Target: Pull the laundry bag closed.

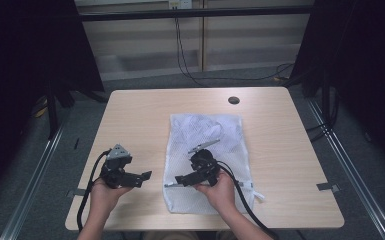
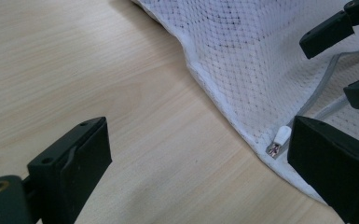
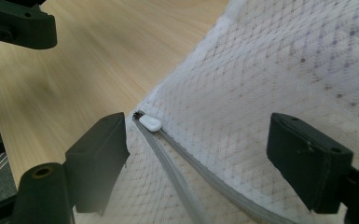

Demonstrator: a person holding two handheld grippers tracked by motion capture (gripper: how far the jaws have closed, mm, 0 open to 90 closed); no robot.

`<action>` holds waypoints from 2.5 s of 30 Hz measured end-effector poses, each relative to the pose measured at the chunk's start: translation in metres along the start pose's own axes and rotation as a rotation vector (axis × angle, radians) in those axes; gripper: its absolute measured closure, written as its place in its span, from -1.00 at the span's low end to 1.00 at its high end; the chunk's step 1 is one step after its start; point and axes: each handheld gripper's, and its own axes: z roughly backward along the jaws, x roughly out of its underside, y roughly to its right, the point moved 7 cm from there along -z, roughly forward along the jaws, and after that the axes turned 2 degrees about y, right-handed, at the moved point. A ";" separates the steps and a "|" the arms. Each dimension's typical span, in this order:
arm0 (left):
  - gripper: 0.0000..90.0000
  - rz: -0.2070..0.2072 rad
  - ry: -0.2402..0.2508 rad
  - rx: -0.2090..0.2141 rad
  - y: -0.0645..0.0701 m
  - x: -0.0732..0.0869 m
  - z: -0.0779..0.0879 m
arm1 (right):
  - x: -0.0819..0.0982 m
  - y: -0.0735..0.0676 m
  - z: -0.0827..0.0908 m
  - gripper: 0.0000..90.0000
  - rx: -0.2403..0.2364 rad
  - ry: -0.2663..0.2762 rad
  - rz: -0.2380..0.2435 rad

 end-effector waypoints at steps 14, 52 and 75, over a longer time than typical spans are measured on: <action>-0.87 0.000 -0.013 0.003 -0.001 0.001 0.000 | -0.001 -0.004 -0.010 -0.45 -0.017 -0.016 -0.015; -0.85 -0.001 -0.034 -0.015 -0.001 0.002 -0.002 | 0.001 -0.019 -0.025 0.22 -0.164 -0.084 -0.165; -0.85 0.001 -0.032 -0.008 -0.001 0.002 -0.003 | 0.003 -0.022 -0.040 0.43 -0.171 -0.121 -0.176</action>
